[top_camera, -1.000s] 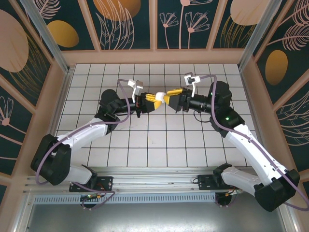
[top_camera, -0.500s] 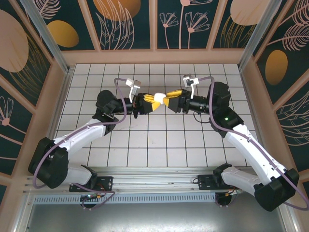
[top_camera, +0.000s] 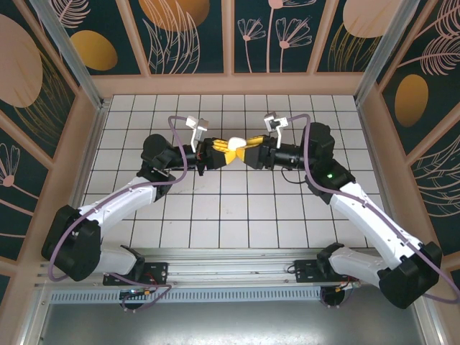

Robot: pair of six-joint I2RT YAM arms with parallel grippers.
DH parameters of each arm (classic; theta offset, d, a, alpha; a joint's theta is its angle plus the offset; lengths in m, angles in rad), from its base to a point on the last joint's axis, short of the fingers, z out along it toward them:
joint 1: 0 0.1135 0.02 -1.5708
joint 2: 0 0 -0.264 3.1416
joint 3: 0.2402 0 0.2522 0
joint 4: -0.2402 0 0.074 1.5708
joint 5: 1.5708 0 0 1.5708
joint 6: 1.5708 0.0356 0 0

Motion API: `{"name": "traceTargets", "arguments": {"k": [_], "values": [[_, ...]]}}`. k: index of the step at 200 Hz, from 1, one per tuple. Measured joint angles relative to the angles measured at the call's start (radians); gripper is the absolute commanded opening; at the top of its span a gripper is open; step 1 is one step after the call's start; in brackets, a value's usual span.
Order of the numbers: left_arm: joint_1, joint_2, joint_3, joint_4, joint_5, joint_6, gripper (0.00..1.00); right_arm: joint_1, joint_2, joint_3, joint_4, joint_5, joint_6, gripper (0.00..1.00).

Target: Insert the wireless bluetooth earbuds into the charging case

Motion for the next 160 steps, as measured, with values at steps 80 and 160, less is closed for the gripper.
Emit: {"name": "traceTargets", "arguments": {"k": [80, 160], "values": [[0.01, -0.02, 0.0, -0.035, -0.014, 0.013, 0.1, 0.003, 0.009, 0.0, 0.056, -0.015, 0.019, 0.14], [-0.004, -0.056, 0.001, -0.223, -0.07, 0.175, 0.57, -0.047, 0.006, -0.018, 0.049, 0.092, 0.062, 0.12]]}}
